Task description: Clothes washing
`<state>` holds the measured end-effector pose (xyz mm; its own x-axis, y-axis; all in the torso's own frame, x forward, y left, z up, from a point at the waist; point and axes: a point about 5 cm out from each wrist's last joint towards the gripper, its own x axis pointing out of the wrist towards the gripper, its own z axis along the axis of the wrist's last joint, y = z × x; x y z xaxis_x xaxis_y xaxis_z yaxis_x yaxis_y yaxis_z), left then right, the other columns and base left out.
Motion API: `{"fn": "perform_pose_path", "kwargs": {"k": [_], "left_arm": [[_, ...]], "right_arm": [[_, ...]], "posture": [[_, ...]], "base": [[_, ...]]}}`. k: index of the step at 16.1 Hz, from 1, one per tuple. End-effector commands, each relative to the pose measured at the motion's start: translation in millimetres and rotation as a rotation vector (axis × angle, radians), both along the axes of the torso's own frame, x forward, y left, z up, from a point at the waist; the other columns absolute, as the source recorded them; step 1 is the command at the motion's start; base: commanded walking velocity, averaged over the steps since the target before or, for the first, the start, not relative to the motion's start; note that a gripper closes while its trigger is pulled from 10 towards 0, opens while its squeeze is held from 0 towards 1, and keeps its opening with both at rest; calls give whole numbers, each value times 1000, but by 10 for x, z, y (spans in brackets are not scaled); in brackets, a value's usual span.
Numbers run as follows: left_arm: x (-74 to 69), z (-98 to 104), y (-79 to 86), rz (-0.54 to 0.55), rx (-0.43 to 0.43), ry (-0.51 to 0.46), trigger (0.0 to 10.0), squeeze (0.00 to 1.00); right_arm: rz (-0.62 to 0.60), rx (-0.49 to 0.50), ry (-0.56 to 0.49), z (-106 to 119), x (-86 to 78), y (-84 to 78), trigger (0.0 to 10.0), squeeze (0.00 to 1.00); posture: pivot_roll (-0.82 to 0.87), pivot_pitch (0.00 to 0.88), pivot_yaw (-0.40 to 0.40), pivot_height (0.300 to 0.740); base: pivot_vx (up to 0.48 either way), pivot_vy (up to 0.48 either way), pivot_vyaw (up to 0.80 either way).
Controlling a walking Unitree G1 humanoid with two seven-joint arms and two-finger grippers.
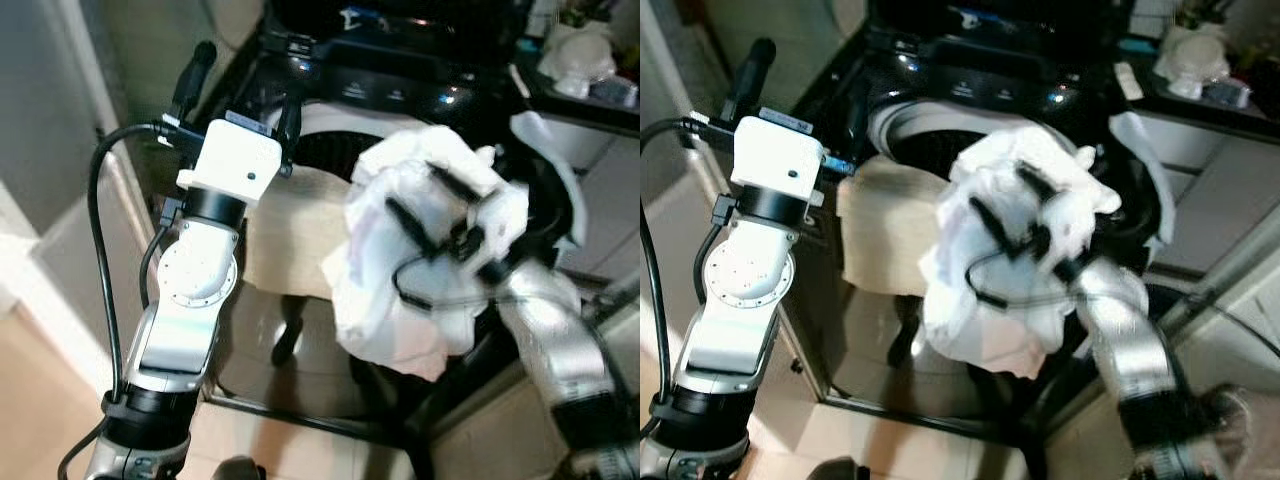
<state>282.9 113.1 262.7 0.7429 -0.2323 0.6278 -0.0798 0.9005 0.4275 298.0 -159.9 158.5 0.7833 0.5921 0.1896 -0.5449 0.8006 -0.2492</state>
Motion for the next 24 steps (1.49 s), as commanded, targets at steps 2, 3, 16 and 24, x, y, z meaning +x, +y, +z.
{"fn": "perform_pose_path", "kwargs": {"k": [2, 3, 16, 24], "left_arm": [[17, -10, -75, -29, -2, 4, 10000, 0], [30, -10, -82, -27, -1, 3, 10000, 0], [110, -131, 3, 19, -36, 79, 10000, 0], [96, -169, 69, 49, -38, 91, 10000, 0]], "right_arm": [[-3, 30, 98, -63, 11, -2, 10000, 0], [-154, 97, 193, -200, 144, 12, 10000, 0], [-413, 180, 232, -140, 467, 371, 10000, 0], [-194, -25, 251, -702, 32, 65, 10000, 0]], "posture": [[39, 29, -54, 740], [37, 25, -51, 740], [72, 13, -53, 740], [82, 6, -61, 740]], "base": [[0, 0, 0], [0, 0, 0], [0, 109, 0], [0, 0, 0]]}}
